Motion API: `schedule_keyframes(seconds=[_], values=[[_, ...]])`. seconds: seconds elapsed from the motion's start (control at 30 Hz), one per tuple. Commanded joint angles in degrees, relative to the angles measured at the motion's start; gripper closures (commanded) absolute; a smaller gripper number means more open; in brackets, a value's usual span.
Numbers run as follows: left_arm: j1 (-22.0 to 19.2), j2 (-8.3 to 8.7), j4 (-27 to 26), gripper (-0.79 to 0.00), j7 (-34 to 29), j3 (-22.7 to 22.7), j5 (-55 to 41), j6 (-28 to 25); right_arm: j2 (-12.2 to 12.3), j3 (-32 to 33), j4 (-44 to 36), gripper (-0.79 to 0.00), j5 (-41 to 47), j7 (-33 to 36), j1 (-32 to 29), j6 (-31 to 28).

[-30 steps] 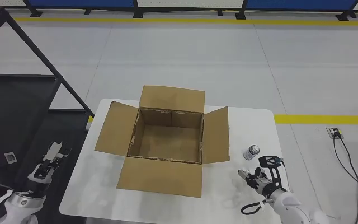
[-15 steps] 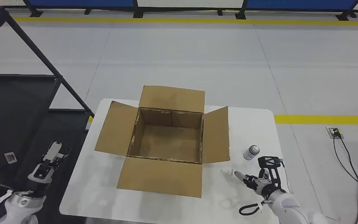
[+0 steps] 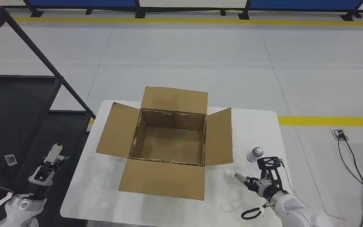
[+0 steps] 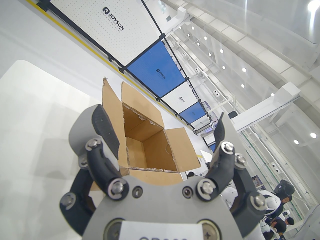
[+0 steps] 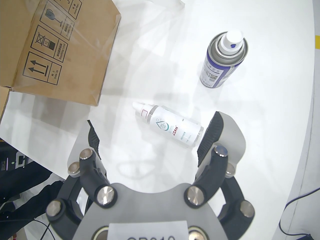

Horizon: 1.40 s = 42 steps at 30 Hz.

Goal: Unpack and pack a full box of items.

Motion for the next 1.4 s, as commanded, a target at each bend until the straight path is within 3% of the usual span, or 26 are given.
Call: schedule_keyframes(seconds=[0.0,0.27,0.5,0.6,0.8,1.37], values=[[0.0,0.0,0.0,-0.785,0.0,0.0,0.0,0.0,0.0,0.0,0.0,-0.785,0.0,0.0,0.0,-0.01],[0.0,0.0,0.0,-0.785,0.0,0.0,0.0,0.0,0.02,-0.32,0.16,-0.785,1.24,-2.74,0.05,-0.84],[0.04,0.01,-0.41,-0.785,0.59,0.12,0.21,0.46,-0.16,1.29,-3.12,-0.785,13.37,-12.34,-2.02,-3.62],[0.18,0.15,-1.04,-0.785,0.54,0.21,0.55,0.72,-0.14,1.89,-2.04,-0.785,21.46,-12.38,-0.86,-5.23],[1.19,0.37,-0.69,-0.785,2.19,-0.42,3.84,2.0,0.48,1.77,4.35,-0.785,33.51,-5.28,6.29,-10.54],[2.55,0.41,-0.81,-0.785,1.91,-0.81,3.85,2.39,0.48,1.77,4.35,-0.785,33.51,-5.28,6.29,-10.54]])
